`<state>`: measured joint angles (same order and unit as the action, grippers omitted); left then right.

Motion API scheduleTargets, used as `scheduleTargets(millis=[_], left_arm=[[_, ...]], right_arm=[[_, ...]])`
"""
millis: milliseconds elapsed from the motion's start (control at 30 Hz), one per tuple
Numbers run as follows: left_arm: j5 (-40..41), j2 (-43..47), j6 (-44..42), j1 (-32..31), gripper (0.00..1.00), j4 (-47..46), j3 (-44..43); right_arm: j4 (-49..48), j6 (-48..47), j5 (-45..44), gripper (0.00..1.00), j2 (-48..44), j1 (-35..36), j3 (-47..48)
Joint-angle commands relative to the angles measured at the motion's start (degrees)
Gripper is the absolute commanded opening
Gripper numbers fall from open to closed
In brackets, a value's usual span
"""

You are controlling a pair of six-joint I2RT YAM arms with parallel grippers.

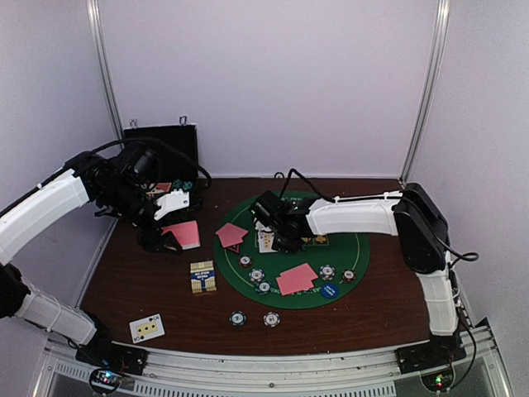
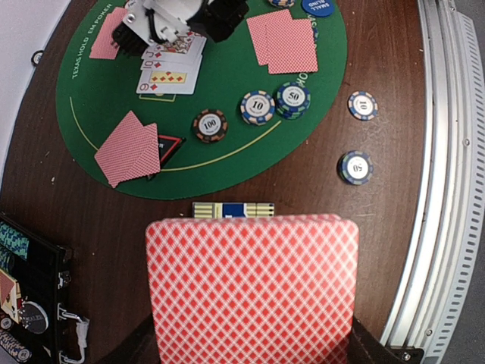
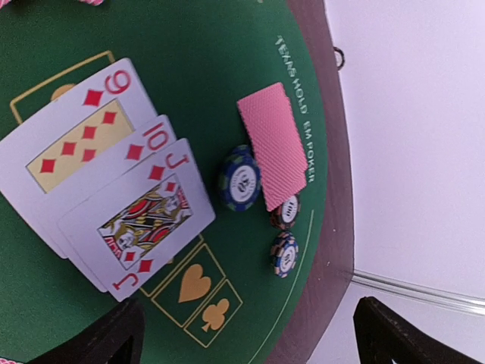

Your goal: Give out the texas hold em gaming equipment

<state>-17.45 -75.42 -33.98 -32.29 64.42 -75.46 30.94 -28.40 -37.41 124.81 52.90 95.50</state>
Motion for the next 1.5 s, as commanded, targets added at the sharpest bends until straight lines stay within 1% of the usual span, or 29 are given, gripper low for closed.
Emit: scheduleTargets(millis=[0, 100, 167, 200, 233, 267, 300, 433, 467, 533, 567, 667, 733, 767, 833, 900, 1133, 1467], left_arm=[[-1.5, 0.4, 0.4, 0.0, 0.0, -1.4, -1.1], [-1.5, 0.3, 0.4, 0.0, 0.0, -1.4, -1.3], [-1.4, 0.3, 0.3, 0.0, 0.0, -1.2, -1.3], [-1.2, 0.2, 0.3, 0.0, 0.0, -1.2, -1.4], [-1.2, 0.3, 0.2, 0.0, 0.0, -1.2, -1.4], [-1.3, 0.2, 0.3, 0.0, 0.0, -1.2, -1.4], [-1.3, 0.2, 0.2, 0.0, 0.0, -1.2, -1.3], [-1.1, 0.0, 0.4, 0.0, 0.0, -1.1, -1.7], [-1.0, -0.1, 0.4, 0.0, 0.0, -1.1, -1.8], [-0.9, -0.2, 0.4, 0.0, 0.0, -1.1, -1.9], [-0.9, -0.1, 0.4, 0.0, 0.0, -1.1, -2.0], [-0.7, -0.1, 0.3, 0.0, 0.0, -1.1, -2.1], [-0.5, 0.0, 0.3, 0.0, 0.0, -1.1, -2.3], [-0.6, 0.1, 0.4, 0.0, 0.0, -1.1, -2.4], [-0.7, 0.1, 0.4, 0.0, 0.0, -1.1, -2.5], [-0.8, 0.1, 0.3, 0.0, 0.0, -1.1, -2.4], [-1.0, 0.1, 0.5, 0.0, 0.0, -1.1, -2.4], [-1.0, 0.1, 0.4, 0.0, 0.0, -1.1, -2.6]], right_arm=[[0.9, 6.0, -4.7, 0.99, -4.9, -0.7, 3.0], [3.4, 9.3, -6.1, 1.0, -5.5, -1.3, 4.7], [4.8, 12.2, -4.1, 0.99, -6.7, -1.5, 5.2], [4.9, 11.6, -3.0, 1.0, -7.4, -1.2, 4.6], [4.8, 11.8, -4.0, 1.0, -7.6, -0.9, 4.3], [6.0, 13.7, -4.3, 1.0, -7.8, -0.8, 4.8], [8.0, 16.5, -1.8, 1.0, -8.7, -0.9, 5.6], [11.0, 27.6, 12.5, 1.0, -13.5, -1.2, 7.9], [12.8, 32.2, 17.1, 1.0, -13.9, -1.9, 9.6], [15.6, 39.4, 30.3, 1.0, -14.3, -4.1, 13.1], [15.1, 42.7, 37.8, 1.0, -14.6, -5.9, 13.4], [12.2, 53.5, 57.1, 1.0, -14.2, -8.7, 12.8], [10.1, 59.9, 64.9, 1.0, -13.9, -9.1, 11.2], [6.2, 63.2, 68.1, 1.0, -14.2, -9.0, 8.8], [-4.9, 70.8, 76.0, 1.0, -15.0, -8.4, 3.6], [-11.0, 76.2, 79.4, 0.99, -14.9, -7.6, 0.9], [-24.1, 87.0, 84.9, 0.99, -12.3, -3.2, -0.8], [-30.7, 92.9, 87.3, 0.96, -6.4, 1.0, 2.6]])
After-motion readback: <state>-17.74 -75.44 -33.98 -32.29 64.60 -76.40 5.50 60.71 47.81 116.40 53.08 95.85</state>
